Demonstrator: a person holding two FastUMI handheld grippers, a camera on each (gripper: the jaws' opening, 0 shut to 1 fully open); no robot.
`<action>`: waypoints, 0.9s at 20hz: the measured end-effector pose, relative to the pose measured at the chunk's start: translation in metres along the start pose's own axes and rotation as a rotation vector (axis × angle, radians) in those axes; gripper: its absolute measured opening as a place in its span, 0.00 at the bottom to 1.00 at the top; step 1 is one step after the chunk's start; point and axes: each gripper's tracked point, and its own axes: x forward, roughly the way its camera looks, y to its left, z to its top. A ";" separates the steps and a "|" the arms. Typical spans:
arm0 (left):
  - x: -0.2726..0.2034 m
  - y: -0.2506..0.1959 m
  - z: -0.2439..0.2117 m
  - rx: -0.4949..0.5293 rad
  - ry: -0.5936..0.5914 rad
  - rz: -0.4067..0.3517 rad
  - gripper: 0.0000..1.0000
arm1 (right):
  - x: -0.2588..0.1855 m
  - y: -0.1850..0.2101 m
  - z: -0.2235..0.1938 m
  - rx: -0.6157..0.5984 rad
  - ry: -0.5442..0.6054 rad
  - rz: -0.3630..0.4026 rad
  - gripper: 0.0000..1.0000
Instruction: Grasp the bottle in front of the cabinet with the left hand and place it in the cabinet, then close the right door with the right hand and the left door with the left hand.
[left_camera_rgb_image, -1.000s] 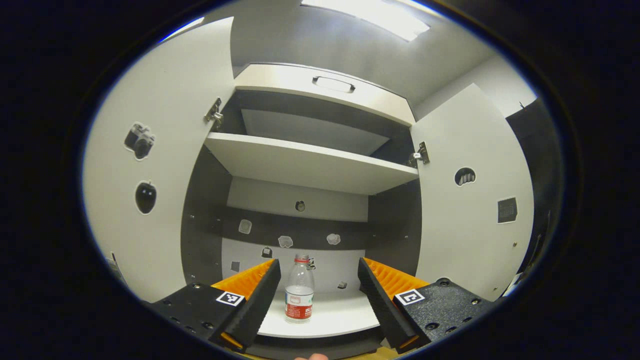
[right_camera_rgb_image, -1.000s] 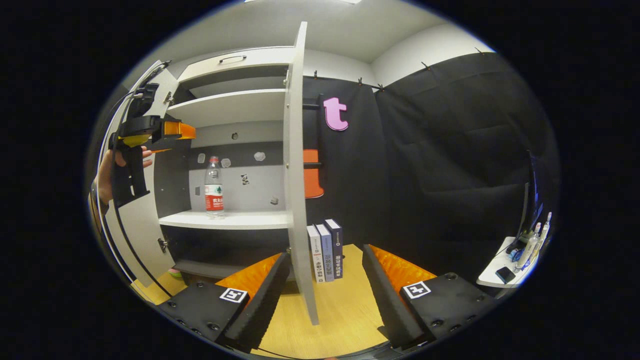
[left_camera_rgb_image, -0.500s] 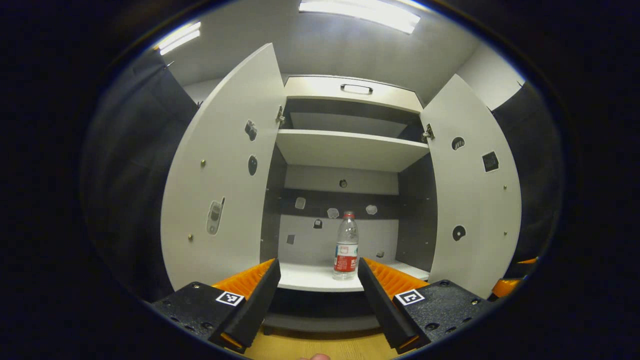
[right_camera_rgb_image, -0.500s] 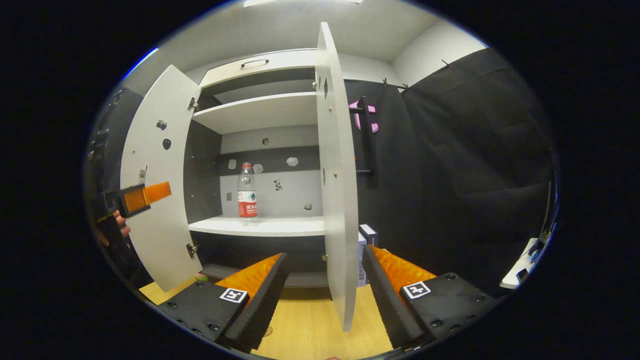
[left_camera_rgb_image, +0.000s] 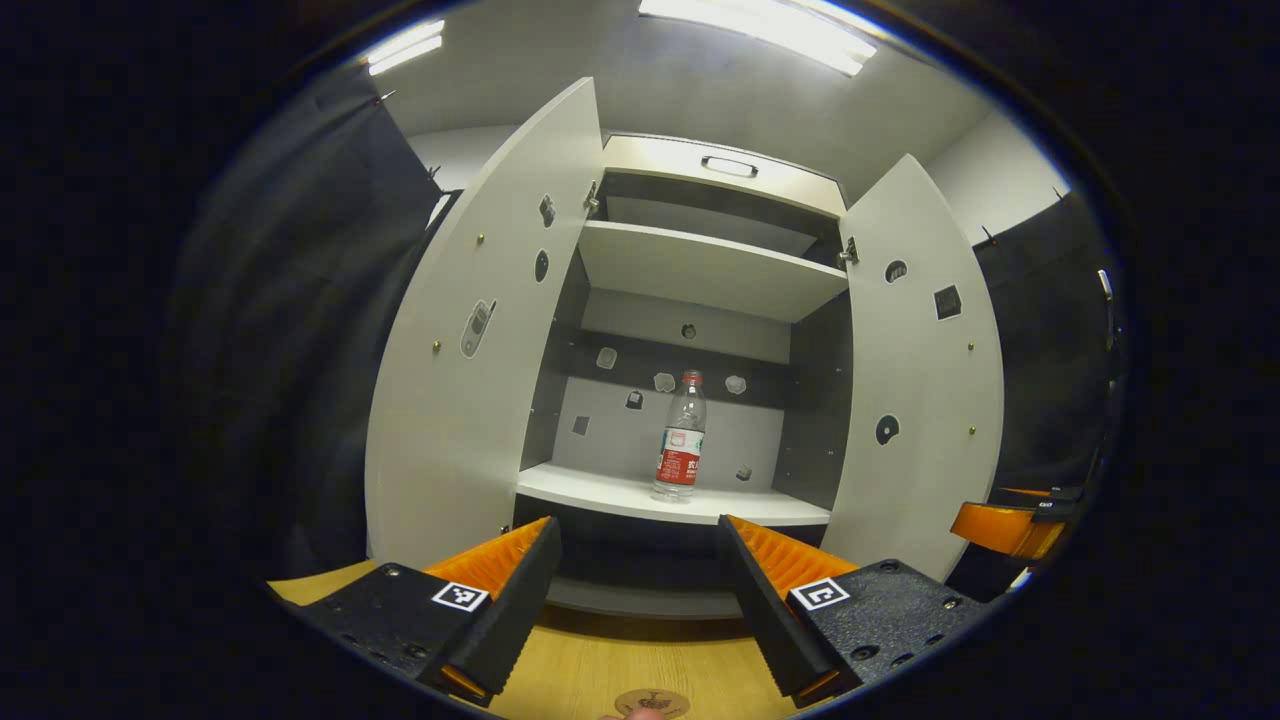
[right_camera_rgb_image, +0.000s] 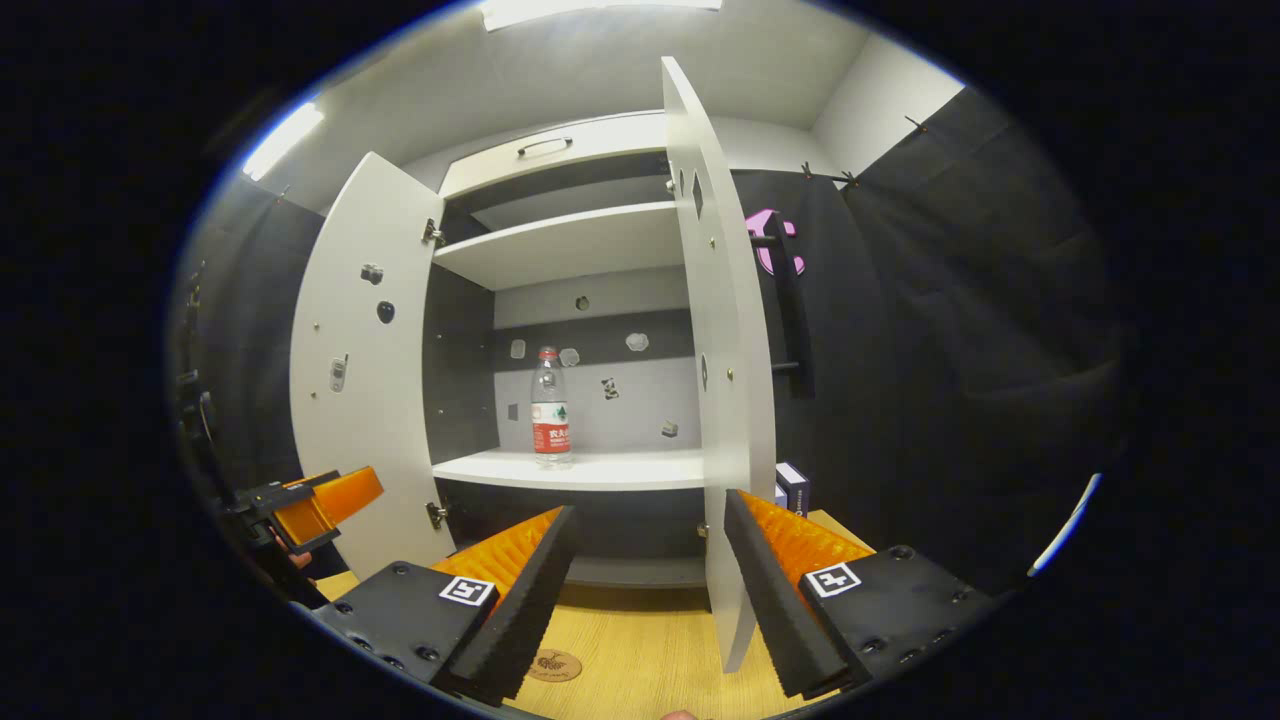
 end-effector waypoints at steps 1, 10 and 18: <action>0.001 0.002 -0.004 -0.007 0.013 0.004 0.94 | -0.004 -0.011 0.010 -0.004 -0.009 -0.010 0.97; 0.001 0.033 0.001 0.096 -0.018 0.033 0.94 | -0.003 -0.140 0.114 -0.299 -0.175 -0.407 0.97; -0.003 0.051 -0.005 0.079 0.026 0.072 0.94 | 0.029 -0.149 0.101 -0.172 -0.141 -0.409 0.87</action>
